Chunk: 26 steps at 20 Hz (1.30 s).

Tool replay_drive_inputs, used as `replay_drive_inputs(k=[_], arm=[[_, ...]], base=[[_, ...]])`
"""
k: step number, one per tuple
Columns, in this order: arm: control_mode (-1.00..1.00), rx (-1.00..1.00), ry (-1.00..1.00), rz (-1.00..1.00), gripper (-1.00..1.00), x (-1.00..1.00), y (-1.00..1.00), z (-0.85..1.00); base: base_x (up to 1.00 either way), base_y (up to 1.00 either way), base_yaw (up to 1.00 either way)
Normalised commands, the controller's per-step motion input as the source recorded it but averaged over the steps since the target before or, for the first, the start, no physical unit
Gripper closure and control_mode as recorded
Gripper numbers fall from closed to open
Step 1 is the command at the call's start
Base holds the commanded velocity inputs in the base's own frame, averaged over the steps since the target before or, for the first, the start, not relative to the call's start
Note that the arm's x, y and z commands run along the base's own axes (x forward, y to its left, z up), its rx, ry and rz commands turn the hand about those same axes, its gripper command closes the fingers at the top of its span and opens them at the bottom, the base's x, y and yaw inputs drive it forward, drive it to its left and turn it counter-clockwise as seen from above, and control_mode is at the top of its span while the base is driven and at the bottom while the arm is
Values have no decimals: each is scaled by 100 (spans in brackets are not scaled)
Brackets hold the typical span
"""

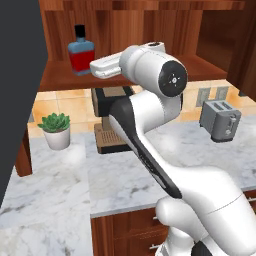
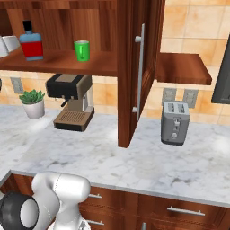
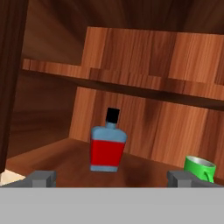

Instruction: Open the cabinet directly in front. Then move the liquor and the mug to the dining counter with the jar on it.

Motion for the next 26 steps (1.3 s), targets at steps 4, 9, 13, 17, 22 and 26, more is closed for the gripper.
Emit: replay_drive_inputs(k=[4, 9, 13, 17, 22, 26], arm=[[-100, 0, 0, 0, -100, 0, 0, 0], [-100, 0, 0, 0, -100, 0, 0, 0], [-100, 0, 0, 0, -100, 8, 0, 0], [-100, 0, 0, 0, -100, 17, 0, 0], [-100, 0, 0, 0, -100, 25, 0, 0], [-100, 0, 0, 0, -100, 42, 0, 0]], base=[[0, 0, 0], [0, 0, 0], [0, 0, 0], [0, 0, 0], [0, 0, 0], [0, 0, 0]])
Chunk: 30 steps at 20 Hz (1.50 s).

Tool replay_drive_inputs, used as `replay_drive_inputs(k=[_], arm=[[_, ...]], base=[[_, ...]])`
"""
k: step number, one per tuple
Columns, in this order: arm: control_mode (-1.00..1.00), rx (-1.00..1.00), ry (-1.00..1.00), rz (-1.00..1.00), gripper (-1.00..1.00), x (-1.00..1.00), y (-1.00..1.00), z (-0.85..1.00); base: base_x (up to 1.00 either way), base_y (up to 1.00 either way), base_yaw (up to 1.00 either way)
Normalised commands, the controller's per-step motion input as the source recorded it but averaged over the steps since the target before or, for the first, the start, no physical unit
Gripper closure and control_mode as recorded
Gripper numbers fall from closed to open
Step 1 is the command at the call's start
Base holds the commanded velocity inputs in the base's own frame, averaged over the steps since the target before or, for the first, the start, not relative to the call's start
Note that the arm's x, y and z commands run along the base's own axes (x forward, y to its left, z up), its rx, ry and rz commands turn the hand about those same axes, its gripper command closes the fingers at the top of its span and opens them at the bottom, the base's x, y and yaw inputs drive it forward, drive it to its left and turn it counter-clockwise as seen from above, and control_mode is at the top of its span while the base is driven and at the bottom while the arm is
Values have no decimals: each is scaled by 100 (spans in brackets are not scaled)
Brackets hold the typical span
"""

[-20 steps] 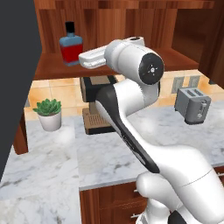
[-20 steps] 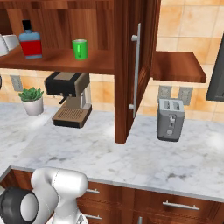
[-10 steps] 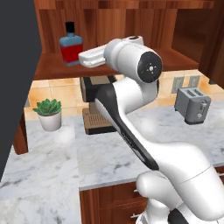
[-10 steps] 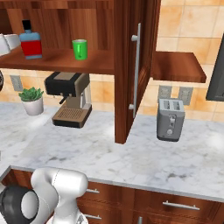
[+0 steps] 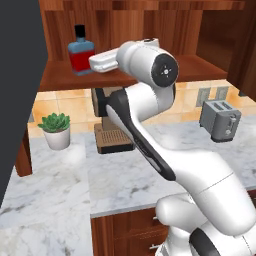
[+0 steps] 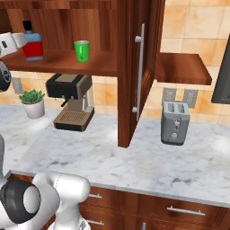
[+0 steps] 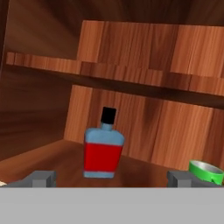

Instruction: Open the cabinet directly in front. Then move the liquor and the mug to the dining counter with the jar on it.

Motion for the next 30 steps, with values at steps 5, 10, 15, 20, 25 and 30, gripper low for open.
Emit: replay_drive_inputs(k=[5, 10, 15, 20, 25, 30], arm=[[-100, 0, 0, 0, -100, 41, 0, 0], [-100, 0, 0, 0, -100, 38, 11, 0], [-100, 0, 0, 0, -100, 34, 10, 0], [-100, 0, 0, 1, -100, 29, 5, 0], [-100, 1, 5, 0, -100, 29, 11, 5], [-100, 0, 8, 0, -100, 23, 12, 6]], base=[[0, 0, 0], [0, 0, 0], [0, 0, 0], [0, 0, 0], [0, 0, 0], [0, 0, 0]])
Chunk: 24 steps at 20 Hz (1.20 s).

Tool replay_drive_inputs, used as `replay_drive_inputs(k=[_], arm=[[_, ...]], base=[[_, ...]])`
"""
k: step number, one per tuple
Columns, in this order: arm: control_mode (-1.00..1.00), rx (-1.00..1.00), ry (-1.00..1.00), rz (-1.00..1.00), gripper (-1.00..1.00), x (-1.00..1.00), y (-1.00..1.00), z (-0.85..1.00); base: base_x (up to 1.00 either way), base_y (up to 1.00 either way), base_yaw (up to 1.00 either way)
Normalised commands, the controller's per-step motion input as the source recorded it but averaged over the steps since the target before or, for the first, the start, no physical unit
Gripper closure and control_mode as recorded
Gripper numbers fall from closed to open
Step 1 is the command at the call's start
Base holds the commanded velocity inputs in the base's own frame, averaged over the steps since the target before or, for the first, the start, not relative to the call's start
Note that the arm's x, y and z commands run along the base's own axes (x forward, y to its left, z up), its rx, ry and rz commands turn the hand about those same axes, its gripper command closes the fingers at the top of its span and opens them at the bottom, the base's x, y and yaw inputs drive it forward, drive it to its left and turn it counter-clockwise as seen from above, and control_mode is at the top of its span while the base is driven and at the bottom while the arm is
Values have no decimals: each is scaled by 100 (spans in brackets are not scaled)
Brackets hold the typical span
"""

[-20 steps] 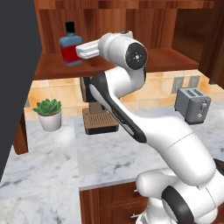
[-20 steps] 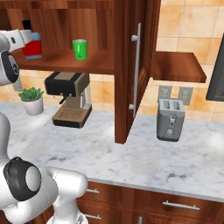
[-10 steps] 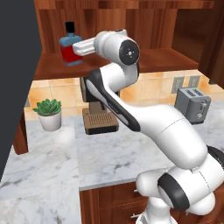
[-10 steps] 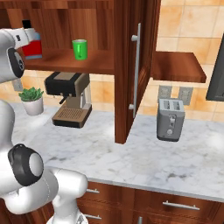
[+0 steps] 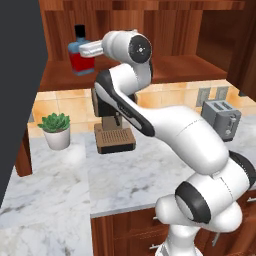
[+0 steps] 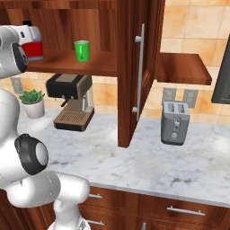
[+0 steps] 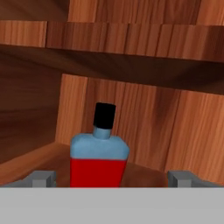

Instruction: Open the cabinet directly in front. Then move the liquor and the mug to the dining counter with the jar on it.

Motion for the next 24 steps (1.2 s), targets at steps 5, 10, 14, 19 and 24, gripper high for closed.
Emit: replay_drive_inputs(k=[5, 10, 14, 19, 24], arm=[[-100, 0, 1, 0, -100, 6, 1, 3], [-100, -2, 3, 0, -100, 22, 12, 16], [-100, -1, 7, 0, -100, 28, 14, 3], [-100, 0, 5, 0, -100, 27, 20, 0], [-100, 0, 0, 0, -100, 25, 18, 6]], base=[[0, 0, 0], [0, 0, 0], [0, 0, 0], [0, 0, 0], [0, 0, 0]])
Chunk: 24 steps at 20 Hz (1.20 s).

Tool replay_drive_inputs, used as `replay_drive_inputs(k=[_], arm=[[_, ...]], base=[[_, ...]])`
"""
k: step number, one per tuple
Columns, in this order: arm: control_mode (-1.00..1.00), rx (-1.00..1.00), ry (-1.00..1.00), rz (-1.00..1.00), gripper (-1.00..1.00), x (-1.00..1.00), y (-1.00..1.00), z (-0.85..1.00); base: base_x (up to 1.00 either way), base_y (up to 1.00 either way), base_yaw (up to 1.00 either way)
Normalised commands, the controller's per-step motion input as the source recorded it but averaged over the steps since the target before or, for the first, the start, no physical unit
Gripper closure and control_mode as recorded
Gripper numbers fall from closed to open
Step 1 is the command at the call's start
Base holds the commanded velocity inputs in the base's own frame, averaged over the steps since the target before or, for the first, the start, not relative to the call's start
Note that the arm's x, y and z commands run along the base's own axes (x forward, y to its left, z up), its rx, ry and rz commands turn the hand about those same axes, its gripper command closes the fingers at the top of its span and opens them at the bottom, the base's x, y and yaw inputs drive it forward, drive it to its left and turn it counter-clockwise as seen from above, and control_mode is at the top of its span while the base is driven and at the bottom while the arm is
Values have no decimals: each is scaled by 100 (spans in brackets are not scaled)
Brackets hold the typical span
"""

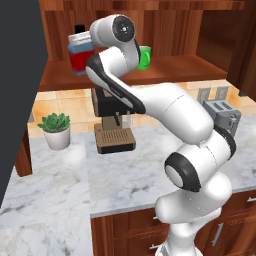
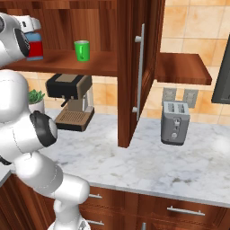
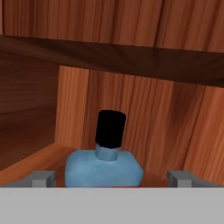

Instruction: Open the cabinet directly in front. Then move the liquor and the mug to the dining counter with the jar on it.

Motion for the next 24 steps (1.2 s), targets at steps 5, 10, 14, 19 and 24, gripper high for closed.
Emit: replay_drive_inputs(k=[5, 10, 14, 19, 24], arm=[[-100, -1, 0, 0, -100, 16, 5, 3], [-100, 0, -4, 0, -100, 7, 0, 0], [-100, 0, -7, 0, -100, 6, 0, 0], [-100, 0, -5, 0, -100, 6, 0, -1], [-100, 0, -1, 0, -100, 14, 7, -3]], base=[[0, 0, 0], [0, 0, 0], [0, 0, 0], [0, 0, 0], [0, 0, 0]])
